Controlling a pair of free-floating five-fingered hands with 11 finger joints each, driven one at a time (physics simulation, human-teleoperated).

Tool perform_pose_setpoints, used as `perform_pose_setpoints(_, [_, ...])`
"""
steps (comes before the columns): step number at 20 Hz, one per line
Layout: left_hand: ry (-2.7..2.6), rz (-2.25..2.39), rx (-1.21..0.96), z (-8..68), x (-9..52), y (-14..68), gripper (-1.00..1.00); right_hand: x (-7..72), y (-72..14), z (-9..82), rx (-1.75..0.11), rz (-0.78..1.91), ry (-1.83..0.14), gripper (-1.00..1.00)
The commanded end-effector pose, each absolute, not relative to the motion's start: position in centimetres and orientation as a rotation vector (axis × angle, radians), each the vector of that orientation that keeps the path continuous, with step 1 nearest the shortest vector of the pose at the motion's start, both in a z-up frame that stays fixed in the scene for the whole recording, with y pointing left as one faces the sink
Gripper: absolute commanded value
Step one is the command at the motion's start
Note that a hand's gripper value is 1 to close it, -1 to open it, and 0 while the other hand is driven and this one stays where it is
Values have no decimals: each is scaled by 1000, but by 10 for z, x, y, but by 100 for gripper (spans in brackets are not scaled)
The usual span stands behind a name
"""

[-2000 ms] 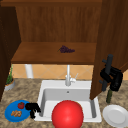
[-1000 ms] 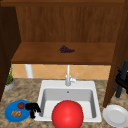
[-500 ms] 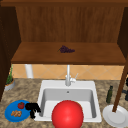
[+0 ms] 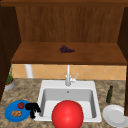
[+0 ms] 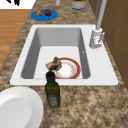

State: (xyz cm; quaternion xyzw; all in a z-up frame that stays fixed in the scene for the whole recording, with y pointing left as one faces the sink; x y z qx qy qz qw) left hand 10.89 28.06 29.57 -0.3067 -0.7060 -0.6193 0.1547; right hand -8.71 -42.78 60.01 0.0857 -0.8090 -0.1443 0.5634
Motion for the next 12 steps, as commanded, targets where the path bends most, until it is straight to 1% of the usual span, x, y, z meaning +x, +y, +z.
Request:
perform_pose_setpoints(1, [-2023,-1775,-879,296,109,281,0,-83,-455,586,218,-372,-1876,100])
perform_pose_setpoints(9, [-2023,-1775,-879,296,109,281,0,-68,-490,571,388,-305,-1907,100])
perform_pose_setpoints(12, [-2023,-1775,-879,296,109,281,0,-69,-487,577,430,-268,-1897,100])
